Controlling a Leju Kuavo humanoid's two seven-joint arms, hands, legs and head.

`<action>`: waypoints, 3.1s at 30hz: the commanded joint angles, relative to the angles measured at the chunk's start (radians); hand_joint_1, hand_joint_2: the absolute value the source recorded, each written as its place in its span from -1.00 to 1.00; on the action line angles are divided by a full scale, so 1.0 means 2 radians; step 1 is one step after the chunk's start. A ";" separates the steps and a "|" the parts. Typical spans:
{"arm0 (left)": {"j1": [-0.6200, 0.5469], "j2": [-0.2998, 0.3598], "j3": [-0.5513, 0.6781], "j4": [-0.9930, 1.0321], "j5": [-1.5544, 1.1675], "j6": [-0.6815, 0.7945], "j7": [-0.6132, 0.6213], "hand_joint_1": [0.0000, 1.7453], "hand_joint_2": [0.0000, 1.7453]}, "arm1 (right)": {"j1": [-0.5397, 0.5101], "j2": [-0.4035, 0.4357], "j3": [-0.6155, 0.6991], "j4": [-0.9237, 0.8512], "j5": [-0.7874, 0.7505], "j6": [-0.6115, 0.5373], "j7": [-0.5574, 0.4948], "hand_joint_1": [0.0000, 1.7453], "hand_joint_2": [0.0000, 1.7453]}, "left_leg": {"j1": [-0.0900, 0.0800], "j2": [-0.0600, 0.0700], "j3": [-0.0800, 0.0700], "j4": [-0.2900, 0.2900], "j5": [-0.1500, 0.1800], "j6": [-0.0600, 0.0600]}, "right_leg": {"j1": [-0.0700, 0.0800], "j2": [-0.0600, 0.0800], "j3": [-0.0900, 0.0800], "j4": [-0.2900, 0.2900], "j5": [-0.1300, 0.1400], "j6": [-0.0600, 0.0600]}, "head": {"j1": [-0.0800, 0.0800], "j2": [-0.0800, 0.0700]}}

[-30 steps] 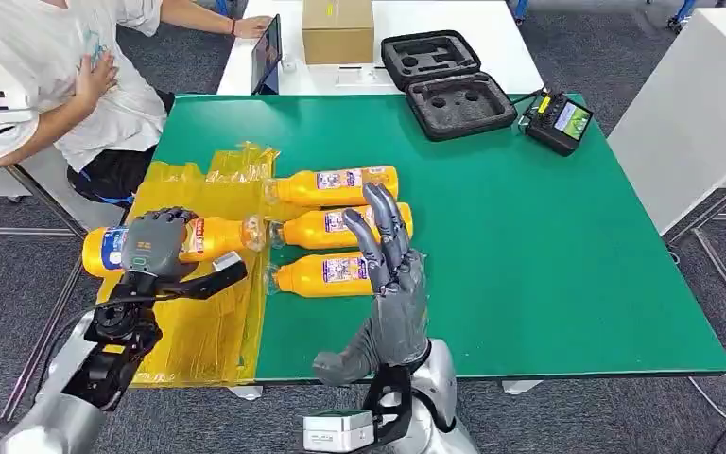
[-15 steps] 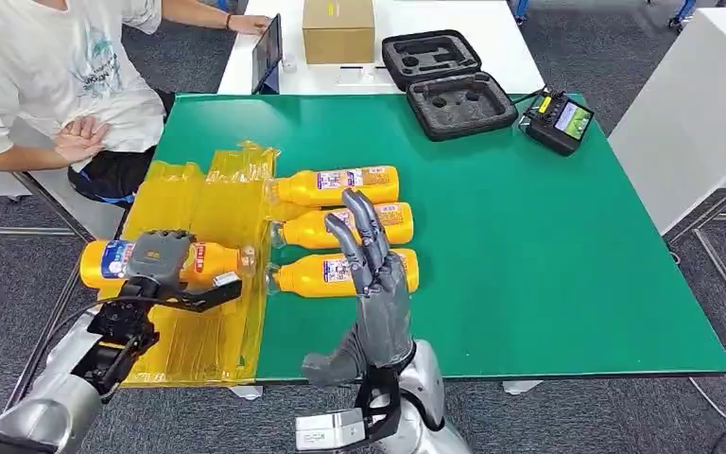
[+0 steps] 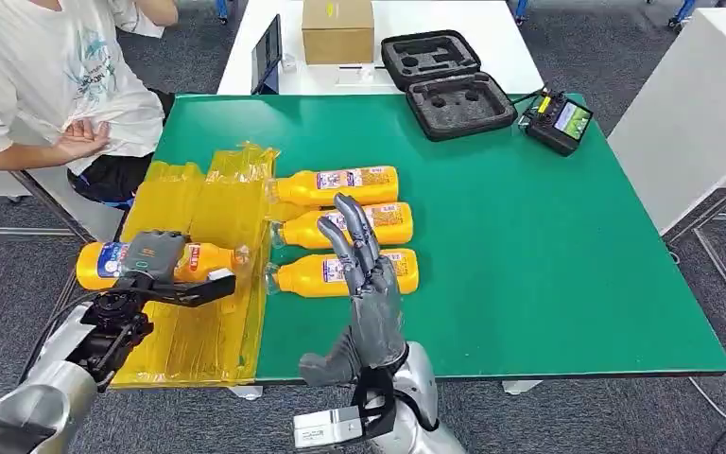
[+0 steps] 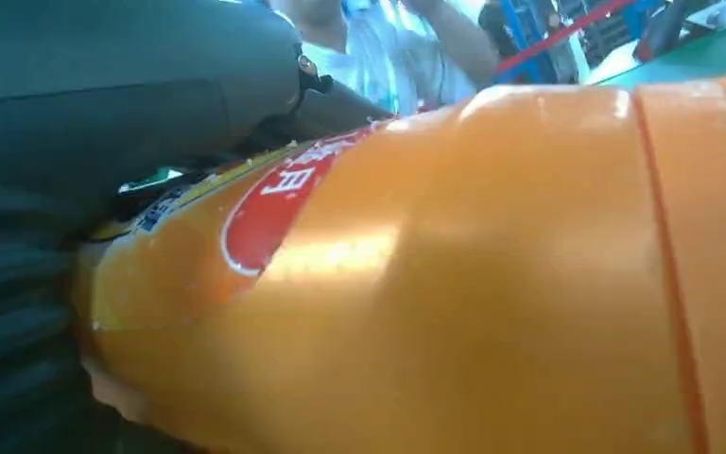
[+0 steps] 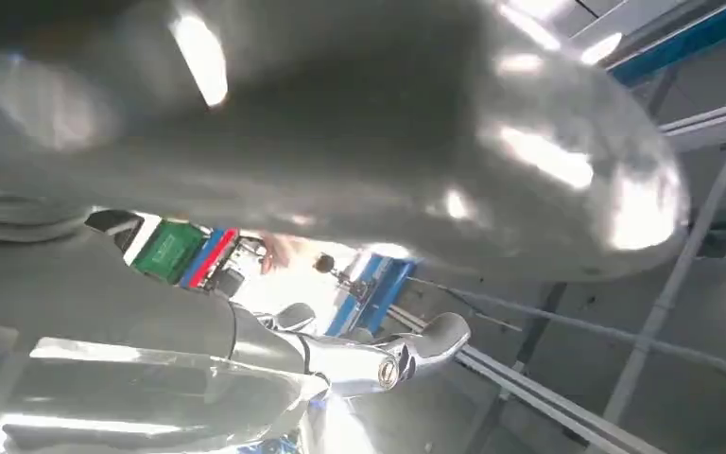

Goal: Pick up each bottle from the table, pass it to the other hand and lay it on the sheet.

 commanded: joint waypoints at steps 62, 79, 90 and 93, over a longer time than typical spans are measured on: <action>0.160 -0.069 0.152 -0.293 0.657 0.095 -0.265 -1.00 1.00 | -0.230 -0.101 -0.049 0.429 0.264 0.171 0.316 -1.00 1.00 | 0.000 0.000 0.003 0.000 0.000 0.000 | 0.000 0.000 0.003 0.000 0.000 0.000 | 0.000 0.000; 0.149 -0.076 0.151 -0.282 0.650 0.097 -0.265 -1.00 1.00 | -0.257 -0.083 -0.051 0.483 0.235 0.195 0.291 -1.00 1.00 | 0.000 -0.001 0.002 0.000 0.000 0.001 | 0.000 -0.001 0.002 0.000 0.000 0.000 | 0.000 0.000; 0.142 -0.080 0.153 -0.265 0.652 0.099 -0.265 -1.00 1.00 | -0.268 -0.063 -0.029 0.509 0.222 0.221 0.262 -1.00 1.00 | 0.000 0.000 0.003 0.000 0.000 0.000 | 0.000 0.000 0.003 0.000 0.000 0.000 | 0.000 0.000; 0.137 -0.081 0.155 -0.257 0.656 0.095 -0.265 -1.00 1.00 | -0.269 -0.060 -0.023 0.517 0.220 0.231 0.259 -1.00 1.00 | 0.000 0.000 0.004 0.000 -0.001 0.000 | 0.000 0.000 0.004 0.000 -0.001 0.000 | 0.000 0.000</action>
